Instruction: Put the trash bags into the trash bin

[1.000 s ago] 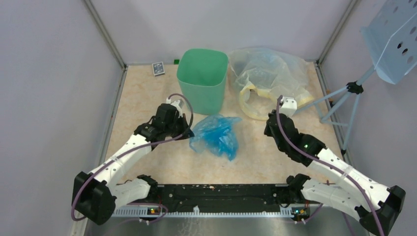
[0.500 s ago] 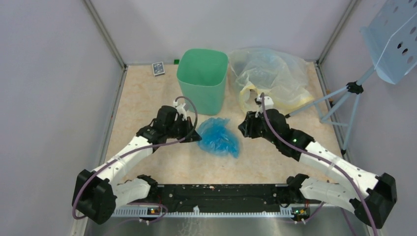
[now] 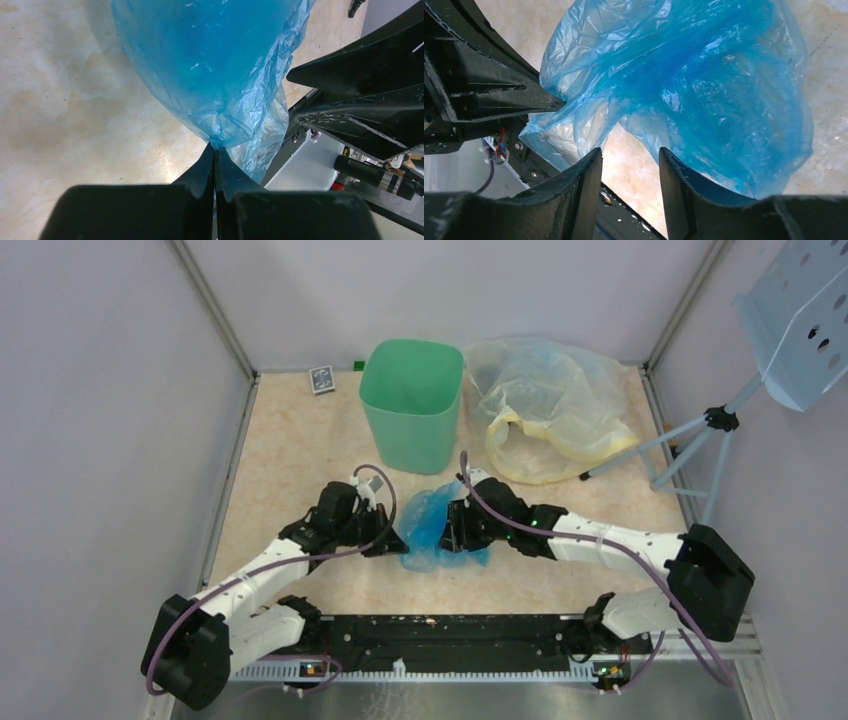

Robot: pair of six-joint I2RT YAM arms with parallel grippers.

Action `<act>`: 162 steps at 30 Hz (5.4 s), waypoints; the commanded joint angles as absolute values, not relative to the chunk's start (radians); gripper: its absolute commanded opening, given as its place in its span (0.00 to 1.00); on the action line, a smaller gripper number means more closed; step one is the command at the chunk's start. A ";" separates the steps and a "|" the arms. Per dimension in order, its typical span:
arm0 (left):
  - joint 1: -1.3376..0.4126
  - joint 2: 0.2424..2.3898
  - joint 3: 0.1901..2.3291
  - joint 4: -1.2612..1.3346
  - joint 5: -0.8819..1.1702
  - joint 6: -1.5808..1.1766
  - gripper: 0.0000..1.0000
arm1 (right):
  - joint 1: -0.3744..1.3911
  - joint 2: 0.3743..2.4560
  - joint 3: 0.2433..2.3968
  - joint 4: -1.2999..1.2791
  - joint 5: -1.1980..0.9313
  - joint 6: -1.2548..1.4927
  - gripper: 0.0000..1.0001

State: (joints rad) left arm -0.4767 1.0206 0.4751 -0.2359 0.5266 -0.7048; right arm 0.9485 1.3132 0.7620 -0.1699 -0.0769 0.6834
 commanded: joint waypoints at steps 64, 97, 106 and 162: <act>-0.600 1.218 0.875 -0.326 0.298 -0.446 0.82 | 0.978 1.293 0.791 -0.099 -0.031 0.747 0.47; -0.562 0.834 0.282 0.125 0.476 -0.755 0.00 | 1.009 1.254 0.816 -0.292 -0.070 0.607 0.60; -0.561 0.803 0.256 0.140 0.471 -0.779 0.00 | 1.034 1.314 0.742 -0.205 -0.105 0.660 0.20; -0.543 0.679 0.415 -0.167 0.265 -0.660 0.00 | 0.984 1.191 0.738 -0.134 0.136 0.102 0.67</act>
